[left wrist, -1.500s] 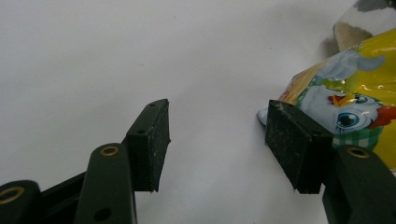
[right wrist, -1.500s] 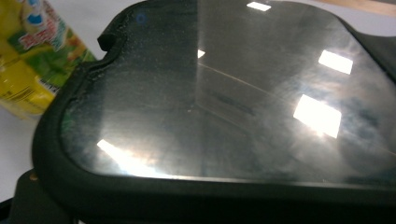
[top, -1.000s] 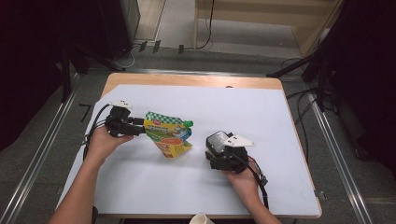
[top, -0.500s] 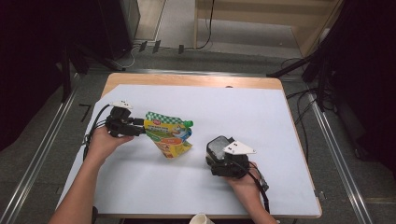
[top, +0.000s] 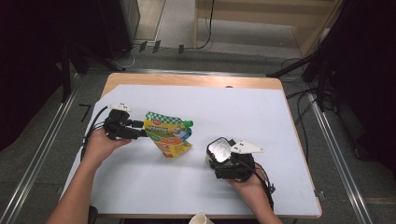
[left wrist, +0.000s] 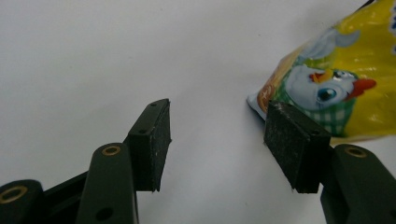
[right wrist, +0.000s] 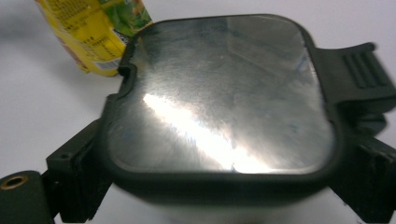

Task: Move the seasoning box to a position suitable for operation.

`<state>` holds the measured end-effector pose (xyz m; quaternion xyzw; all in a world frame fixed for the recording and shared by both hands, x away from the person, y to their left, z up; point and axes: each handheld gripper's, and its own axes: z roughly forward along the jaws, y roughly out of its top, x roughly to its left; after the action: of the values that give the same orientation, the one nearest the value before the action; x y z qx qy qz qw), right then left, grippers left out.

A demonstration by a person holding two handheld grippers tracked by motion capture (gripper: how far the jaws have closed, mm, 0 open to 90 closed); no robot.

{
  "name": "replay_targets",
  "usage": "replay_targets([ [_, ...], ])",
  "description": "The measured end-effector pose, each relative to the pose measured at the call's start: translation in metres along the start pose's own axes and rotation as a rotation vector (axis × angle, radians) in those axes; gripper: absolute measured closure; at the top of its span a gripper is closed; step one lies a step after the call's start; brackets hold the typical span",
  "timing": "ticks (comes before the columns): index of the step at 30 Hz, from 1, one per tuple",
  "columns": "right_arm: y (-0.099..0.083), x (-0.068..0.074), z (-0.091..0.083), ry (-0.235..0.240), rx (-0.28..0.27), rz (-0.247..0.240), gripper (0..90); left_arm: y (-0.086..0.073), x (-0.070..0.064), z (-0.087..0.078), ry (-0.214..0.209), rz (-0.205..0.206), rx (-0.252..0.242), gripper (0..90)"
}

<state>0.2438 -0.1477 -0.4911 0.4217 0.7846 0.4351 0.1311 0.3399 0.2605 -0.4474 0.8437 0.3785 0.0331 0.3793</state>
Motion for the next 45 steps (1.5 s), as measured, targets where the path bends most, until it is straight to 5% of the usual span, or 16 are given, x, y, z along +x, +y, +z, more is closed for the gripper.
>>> replay_targets([
  [8,0.002,-0.010,-0.035,0.058,-0.006,0.009,10.2,-0.012,-0.018,-0.022,-0.032,0.022,-0.015,45.2],
  [12,0.006,-0.017,-0.048,0.062,-0.050,0.006,14.9,-0.018,-0.032,-0.031,-0.056,0.071,-0.017,45.0],
  [22,0.017,-0.027,-0.058,0.032,-0.086,-0.025,48.2,-0.014,-0.076,-0.041,-0.136,0.162,-0.025,70.7],
  [29,0.021,-0.038,-0.062,0.016,-0.082,-0.004,75.2,0.000,-0.108,-0.020,-0.169,0.204,-0.014,87.8],
  [34,0.018,-0.044,-0.059,0.021,-0.040,0.016,88.4,0.008,-0.122,0.001,-0.182,0.223,0.011,90.0],
  [42,0.021,-0.062,-0.047,0.026,-0.023,0.088,90.0,0.021,-0.144,0.029,-0.166,0.237,0.024,90.0],
  [45,0.023,-0.066,-0.039,0.019,-0.022,0.072,90.0,0.024,-0.152,0.037,-0.171,0.254,0.017,90.0],
])
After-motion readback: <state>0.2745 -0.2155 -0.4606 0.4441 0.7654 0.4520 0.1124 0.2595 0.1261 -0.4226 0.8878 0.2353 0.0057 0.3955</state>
